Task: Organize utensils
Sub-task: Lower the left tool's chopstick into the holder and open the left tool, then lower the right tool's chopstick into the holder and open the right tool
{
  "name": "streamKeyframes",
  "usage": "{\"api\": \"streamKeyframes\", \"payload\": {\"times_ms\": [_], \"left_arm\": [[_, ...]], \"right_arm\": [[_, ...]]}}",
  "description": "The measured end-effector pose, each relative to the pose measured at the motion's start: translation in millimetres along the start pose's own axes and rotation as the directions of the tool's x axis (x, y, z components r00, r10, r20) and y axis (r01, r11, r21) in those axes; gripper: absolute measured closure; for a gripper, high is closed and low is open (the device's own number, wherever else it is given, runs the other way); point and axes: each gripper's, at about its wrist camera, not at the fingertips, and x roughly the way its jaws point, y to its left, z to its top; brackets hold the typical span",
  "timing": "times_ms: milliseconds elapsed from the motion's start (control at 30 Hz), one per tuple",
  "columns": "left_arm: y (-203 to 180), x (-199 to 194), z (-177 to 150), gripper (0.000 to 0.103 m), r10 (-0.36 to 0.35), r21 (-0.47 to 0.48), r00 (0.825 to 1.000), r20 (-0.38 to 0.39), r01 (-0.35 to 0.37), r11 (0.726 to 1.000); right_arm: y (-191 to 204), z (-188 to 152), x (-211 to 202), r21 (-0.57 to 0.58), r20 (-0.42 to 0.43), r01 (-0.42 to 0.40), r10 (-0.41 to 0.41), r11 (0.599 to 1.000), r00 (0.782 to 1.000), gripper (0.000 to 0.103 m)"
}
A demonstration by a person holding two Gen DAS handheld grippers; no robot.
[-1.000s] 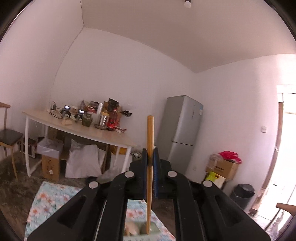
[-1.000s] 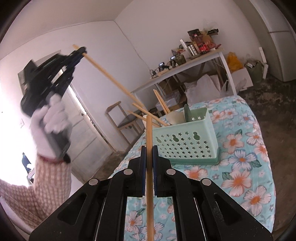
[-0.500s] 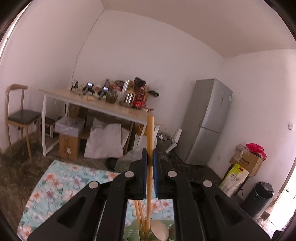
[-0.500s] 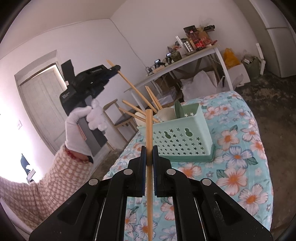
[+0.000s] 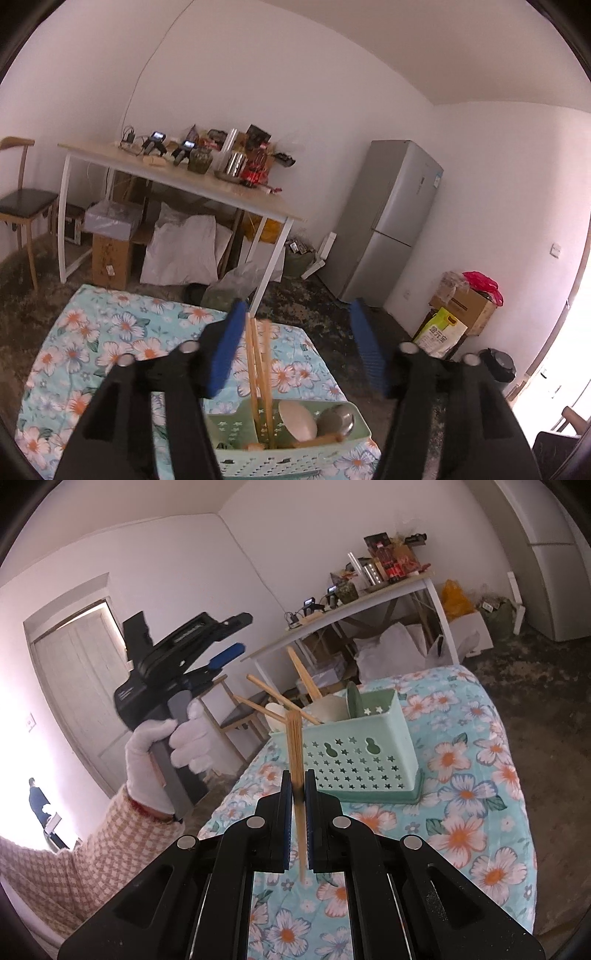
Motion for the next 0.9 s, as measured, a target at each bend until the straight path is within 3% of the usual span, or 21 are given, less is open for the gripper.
{"api": "streamKeyframes", "payload": {"times_ms": [333,600,900], "left_arm": [[11,-79,-23,0.025,-0.001,0.021,1.0,0.027,0.0,1.0],[32,-112,-83,0.019,0.051,0.052,0.993,-0.104,-0.045,0.998],[39,-119,-145,0.017,0.085,0.056,0.971,-0.223,-0.074,0.996]], "right_arm": [[24,16,-2,-0.078,0.042,0.054,-0.051,0.995,0.998,0.099],[50,64,-11,-0.194,0.163,0.11,-0.078,0.975,0.984,0.099],[93,146,4,-0.376,0.329,0.202,-0.074,0.904,0.942,0.099]]}}
